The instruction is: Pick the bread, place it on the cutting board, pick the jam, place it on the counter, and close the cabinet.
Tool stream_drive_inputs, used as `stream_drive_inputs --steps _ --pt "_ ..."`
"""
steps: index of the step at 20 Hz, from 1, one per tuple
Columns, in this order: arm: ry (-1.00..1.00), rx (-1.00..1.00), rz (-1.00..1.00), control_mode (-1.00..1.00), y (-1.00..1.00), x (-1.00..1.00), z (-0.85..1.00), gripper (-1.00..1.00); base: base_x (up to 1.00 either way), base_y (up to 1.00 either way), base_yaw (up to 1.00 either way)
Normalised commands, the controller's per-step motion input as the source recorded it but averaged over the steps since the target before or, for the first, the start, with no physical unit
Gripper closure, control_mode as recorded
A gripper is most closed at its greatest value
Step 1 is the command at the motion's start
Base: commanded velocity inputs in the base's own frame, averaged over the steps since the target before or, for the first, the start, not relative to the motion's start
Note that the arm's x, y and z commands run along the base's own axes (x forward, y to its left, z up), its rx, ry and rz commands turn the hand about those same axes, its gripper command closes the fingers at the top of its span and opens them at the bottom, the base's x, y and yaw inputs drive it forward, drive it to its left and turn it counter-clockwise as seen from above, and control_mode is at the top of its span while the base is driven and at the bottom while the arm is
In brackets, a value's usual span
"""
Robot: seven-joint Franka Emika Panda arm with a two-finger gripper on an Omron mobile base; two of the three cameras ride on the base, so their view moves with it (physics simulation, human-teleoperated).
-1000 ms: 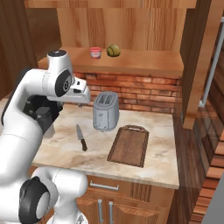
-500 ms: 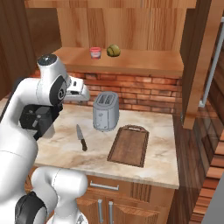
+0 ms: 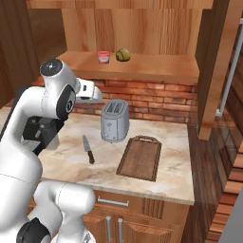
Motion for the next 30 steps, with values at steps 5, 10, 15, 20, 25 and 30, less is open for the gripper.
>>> stream_drive_inputs --steps 5,10,15,20,25,30 --pt "-0.08 0.03 0.0 -1.0 -0.23 0.0 0.43 -1.0 0.0 0.0 0.0" --pt "-0.04 0.1 0.0 -1.0 -0.18 0.0 0.37 -1.0 0.0 0.0 0.0" --pt "0.0 0.1 0.0 -1.0 -0.11 0.0 0.35 -1.0 0.0 0.0 0.0" --pt "-0.02 0.01 0.0 -1.0 0.0 0.04 0.24 -1.0 0.0 0.0 0.0" --pt "-0.06 0.0 0.0 -1.0 0.0 0.09 0.03 -1.0 0.0 0.0 0.0" --pt "-0.06 -0.01 0.0 -1.0 0.0 0.16 0.0 -1.0 0.0 0.0 0.0"
